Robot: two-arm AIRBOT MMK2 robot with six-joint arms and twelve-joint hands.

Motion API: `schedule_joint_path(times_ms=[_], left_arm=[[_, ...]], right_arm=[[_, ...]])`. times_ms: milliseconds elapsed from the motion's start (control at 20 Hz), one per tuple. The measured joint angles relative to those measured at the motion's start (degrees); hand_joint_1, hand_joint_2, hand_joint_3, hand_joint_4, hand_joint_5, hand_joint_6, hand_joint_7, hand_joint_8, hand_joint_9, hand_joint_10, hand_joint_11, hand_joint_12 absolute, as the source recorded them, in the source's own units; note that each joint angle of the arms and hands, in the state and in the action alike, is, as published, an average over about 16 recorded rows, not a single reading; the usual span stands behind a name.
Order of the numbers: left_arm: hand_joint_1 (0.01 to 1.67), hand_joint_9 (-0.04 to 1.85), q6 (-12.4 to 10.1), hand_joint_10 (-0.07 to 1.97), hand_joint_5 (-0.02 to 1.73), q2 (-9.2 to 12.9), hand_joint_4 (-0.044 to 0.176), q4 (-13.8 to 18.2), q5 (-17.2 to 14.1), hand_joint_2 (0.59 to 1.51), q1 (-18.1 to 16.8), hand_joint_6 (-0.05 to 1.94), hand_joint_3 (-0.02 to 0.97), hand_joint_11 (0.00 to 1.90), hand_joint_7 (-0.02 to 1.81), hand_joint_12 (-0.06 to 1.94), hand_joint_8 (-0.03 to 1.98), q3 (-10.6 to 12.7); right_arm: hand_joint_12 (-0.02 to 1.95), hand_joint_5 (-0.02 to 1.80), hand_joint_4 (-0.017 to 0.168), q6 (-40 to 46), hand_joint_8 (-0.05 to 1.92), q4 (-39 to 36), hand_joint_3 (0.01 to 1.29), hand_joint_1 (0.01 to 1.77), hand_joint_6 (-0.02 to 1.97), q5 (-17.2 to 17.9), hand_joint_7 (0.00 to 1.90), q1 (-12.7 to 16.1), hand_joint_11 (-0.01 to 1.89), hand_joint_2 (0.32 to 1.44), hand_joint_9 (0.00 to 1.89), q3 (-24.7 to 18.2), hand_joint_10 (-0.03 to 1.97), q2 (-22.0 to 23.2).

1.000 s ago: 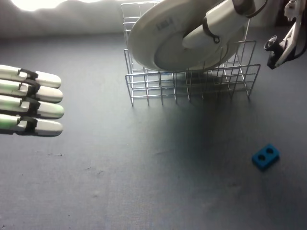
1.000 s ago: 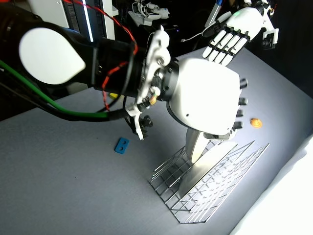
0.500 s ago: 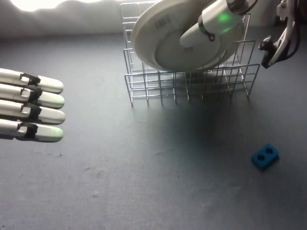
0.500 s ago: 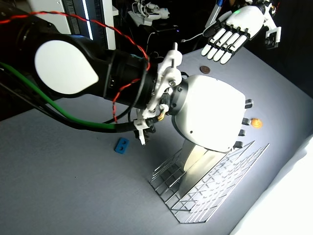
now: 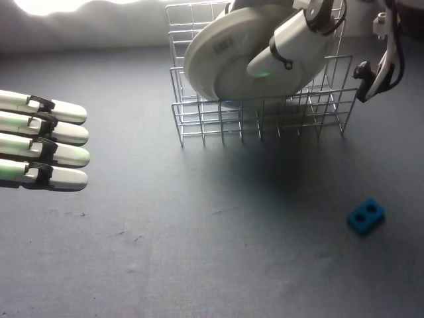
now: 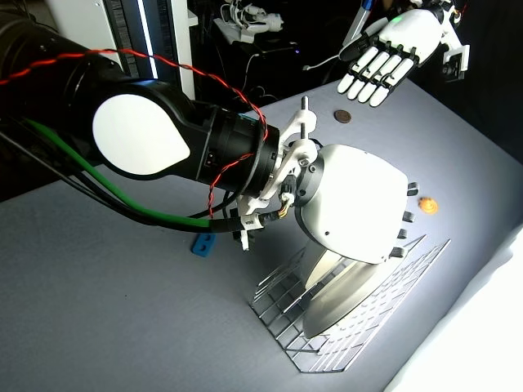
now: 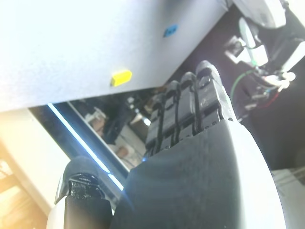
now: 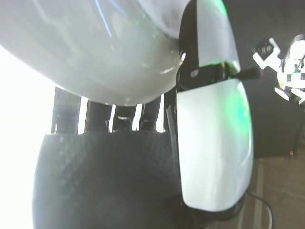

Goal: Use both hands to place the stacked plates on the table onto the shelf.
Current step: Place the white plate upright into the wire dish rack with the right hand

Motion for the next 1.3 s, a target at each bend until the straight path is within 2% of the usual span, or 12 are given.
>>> schedule_joint_path(times_ms=[600,750,1300], left_arm=[[0.02,0.03,-0.2,0.01,0.06,-0.3,0.007,-2.1,-0.2,1.111,1.3,0.01,0.014,0.02,0.07,0.01,0.01,2.5],[0.02,0.03,-0.2,0.01,0.07,-0.4,0.007,-2.7,-0.6,1.111,1.3,0.01,0.014,0.02,0.07,0.01,0.01,3.3],[0.02,0.03,-0.3,0.01,0.07,-0.7,0.007,-3.7,-1.7,1.111,0.9,0.01,0.015,0.02,0.08,0.01,0.01,5.1]], right_arm=[[1.14,0.99,-0.007,-1.9,0.77,0.0,0.01,1.24,0.86,0.6,1.14,-1.9,0.87,0.94,1.33,0.8,0.01,-0.5],[1.18,0.95,-0.006,-2.2,0.67,0.0,0.01,1.23,0.87,0.8,1.09,-2.2,0.82,0.95,1.27,1.0,0.01,-0.5],[1.26,0.83,-0.004,-2.5,0.16,0.1,0.01,1.14,0.31,1.8,0.92,-2.8,0.54,1.03,0.96,1.4,0.01,-0.5]])
